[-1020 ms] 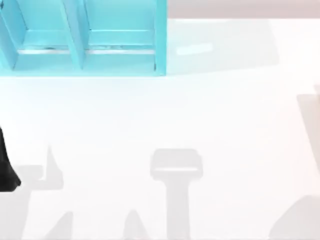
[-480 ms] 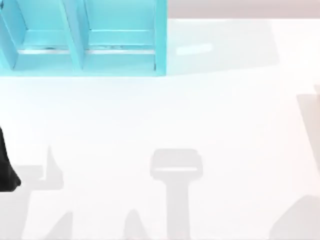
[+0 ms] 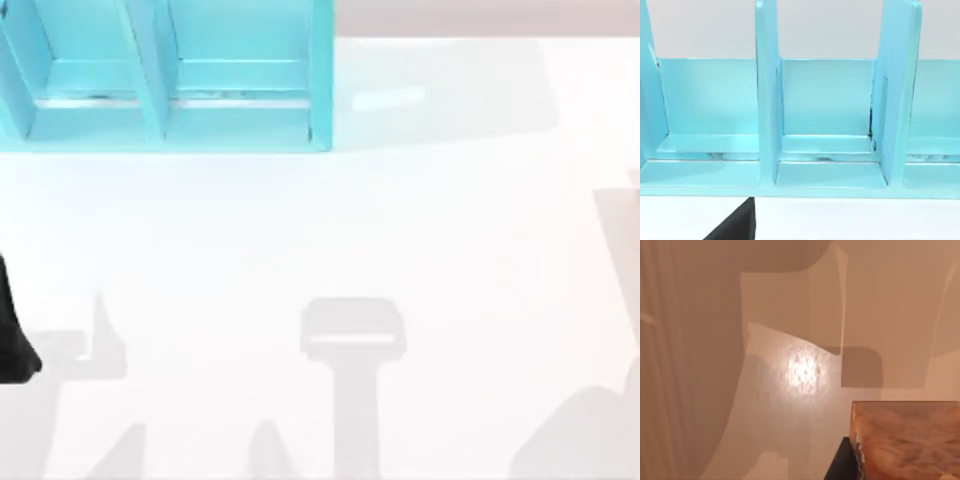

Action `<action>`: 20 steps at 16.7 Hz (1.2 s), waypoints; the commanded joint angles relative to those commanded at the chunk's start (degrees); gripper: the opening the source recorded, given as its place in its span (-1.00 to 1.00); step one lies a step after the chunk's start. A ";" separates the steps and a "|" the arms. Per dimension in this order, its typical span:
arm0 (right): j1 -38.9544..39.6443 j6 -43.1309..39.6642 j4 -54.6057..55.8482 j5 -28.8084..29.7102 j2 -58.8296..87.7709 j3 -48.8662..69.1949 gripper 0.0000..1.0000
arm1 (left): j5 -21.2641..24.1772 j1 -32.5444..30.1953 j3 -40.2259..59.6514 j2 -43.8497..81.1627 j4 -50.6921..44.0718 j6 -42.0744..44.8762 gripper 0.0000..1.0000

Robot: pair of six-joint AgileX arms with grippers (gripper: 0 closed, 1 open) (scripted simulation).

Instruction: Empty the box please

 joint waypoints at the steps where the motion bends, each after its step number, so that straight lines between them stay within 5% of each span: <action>1: -0.02 -0.04 -2.44 -0.03 -0.55 1.76 -1.00 | 0.00 0.00 0.00 0.00 0.00 0.00 1.00; 10: -0.30 -0.18 -21.04 0.07 -5.79 16.26 -1.00 | 0.00 0.00 0.00 0.00 0.00 0.00 1.00; 20: 5.77 5.75 -20.93 -0.06 0.16 21.49 -1.00 | 0.00 0.00 0.00 0.00 0.00 0.00 1.00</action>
